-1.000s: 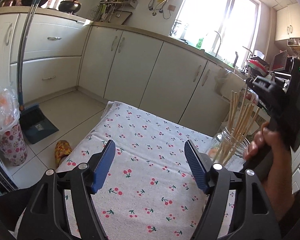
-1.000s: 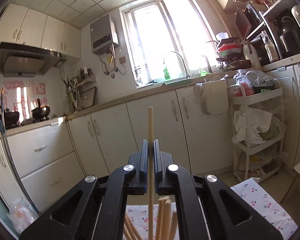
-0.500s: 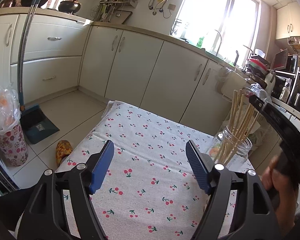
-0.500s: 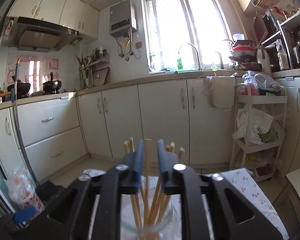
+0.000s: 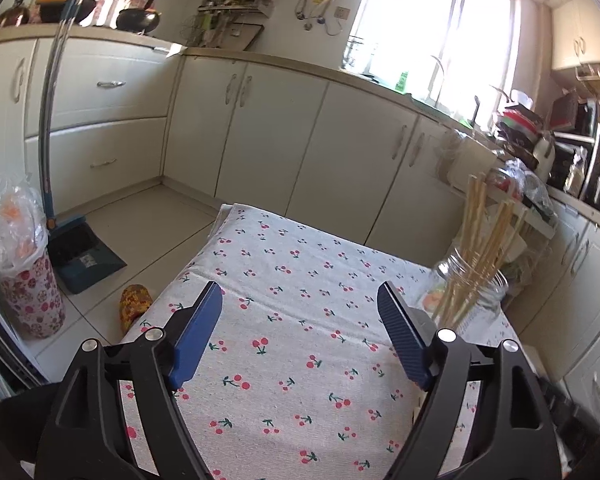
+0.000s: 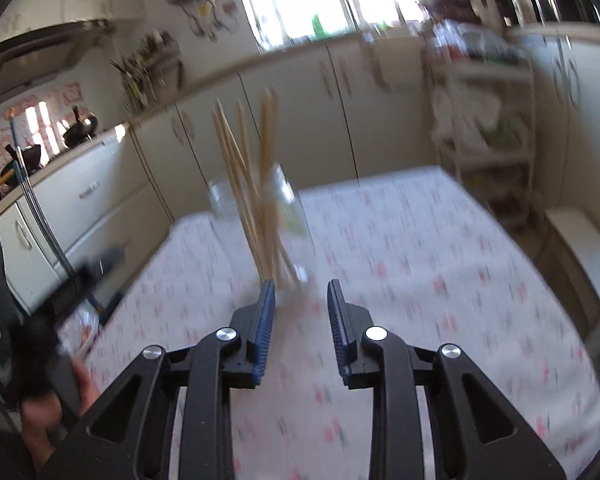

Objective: Organize utensils
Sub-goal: 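Move both open grippers back down to the last loose sticks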

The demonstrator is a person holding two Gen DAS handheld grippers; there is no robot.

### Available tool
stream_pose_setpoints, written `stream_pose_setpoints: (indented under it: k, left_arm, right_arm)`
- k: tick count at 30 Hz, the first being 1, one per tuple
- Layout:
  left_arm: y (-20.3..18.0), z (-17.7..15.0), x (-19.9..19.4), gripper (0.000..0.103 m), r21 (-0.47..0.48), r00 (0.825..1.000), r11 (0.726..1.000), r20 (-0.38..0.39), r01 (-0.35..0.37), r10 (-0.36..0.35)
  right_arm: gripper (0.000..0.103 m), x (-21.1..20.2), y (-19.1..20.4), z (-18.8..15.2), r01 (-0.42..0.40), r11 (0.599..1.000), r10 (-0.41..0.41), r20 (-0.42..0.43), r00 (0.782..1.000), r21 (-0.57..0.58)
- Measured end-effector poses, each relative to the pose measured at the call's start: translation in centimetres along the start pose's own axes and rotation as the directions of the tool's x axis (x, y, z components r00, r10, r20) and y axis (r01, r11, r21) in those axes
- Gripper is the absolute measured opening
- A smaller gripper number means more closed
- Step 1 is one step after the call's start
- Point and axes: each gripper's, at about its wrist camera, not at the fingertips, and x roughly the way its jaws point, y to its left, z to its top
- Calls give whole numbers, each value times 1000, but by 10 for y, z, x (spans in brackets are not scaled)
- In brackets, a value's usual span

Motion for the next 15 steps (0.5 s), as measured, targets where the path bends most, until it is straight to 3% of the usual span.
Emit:
stream_pose_setpoints:
  k: [6,15]
  left_arm:
    - [-10,-5,-14,77,76,1000,997,-21,-10,12]
    - [-14,-12,-26,82,157,994,985,-75,-65,77]
  right_arm:
    - [35,-7,-14,-32,27,999,-24,-101,995,30]
    - [42,-2,-6,-38,22,1000,-19,-168,986,15]
